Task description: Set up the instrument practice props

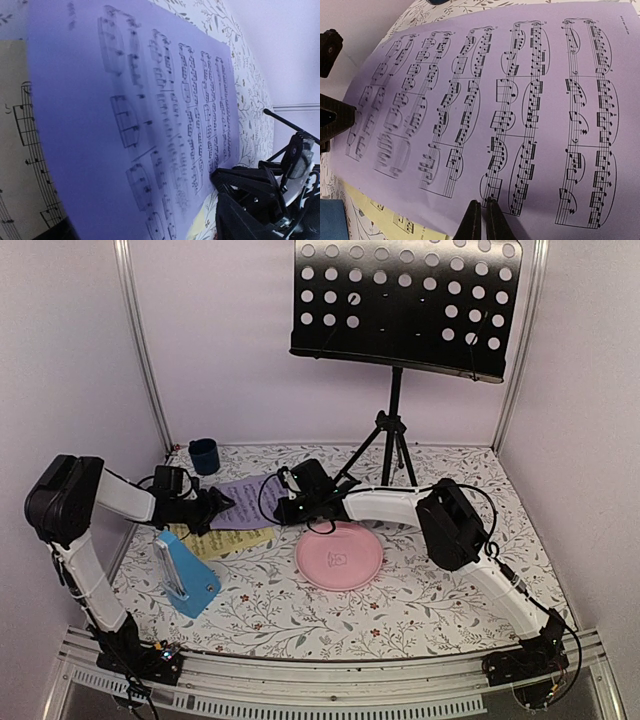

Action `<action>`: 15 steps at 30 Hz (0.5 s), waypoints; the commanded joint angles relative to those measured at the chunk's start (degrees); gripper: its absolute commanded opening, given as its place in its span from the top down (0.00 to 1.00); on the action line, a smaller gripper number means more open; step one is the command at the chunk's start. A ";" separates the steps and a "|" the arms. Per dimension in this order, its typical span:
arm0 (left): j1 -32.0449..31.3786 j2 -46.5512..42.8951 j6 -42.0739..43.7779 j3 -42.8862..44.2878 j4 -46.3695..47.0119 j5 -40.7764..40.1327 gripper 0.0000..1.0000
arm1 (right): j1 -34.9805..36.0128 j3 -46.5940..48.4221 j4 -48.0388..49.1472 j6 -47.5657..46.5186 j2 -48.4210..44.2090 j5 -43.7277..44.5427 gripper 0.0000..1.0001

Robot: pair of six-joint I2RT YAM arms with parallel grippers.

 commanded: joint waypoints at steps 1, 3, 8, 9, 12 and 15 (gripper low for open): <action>-1.28 1.39 -1.19 0.81 5.22 3.28 0.22 | 0.31 0.34 -2.74 -0.97 2.90 -1.45 0.93; -1.68 0.85 -1.24 0.73 7.70 3.49 0.20 | 0.25 0.31 -2.65 -1.09 2.90 -1.44 0.94; -2.11 1.32 -0.80 2.21 11.36 5.42 0.17 | 0.25 0.30 -2.74 -1.67 2.86 -1.75 0.95; -2.10 1.49 -0.98 2.49 11.48 5.30 0.20 | 0.25 0.36 -2.81 -1.79 2.82 -1.75 0.95; -2.14 1.62 -1.22 3.36 10.19 3.44 0.33 | 0.30 0.25 -2.98 -1.97 2.80 -1.84 0.95; -1.97 1.05 -0.87 4.10 6.96 0.90 0.52 | 0.34 -0.07 -2.92 -2.21 2.15 -2.12 0.94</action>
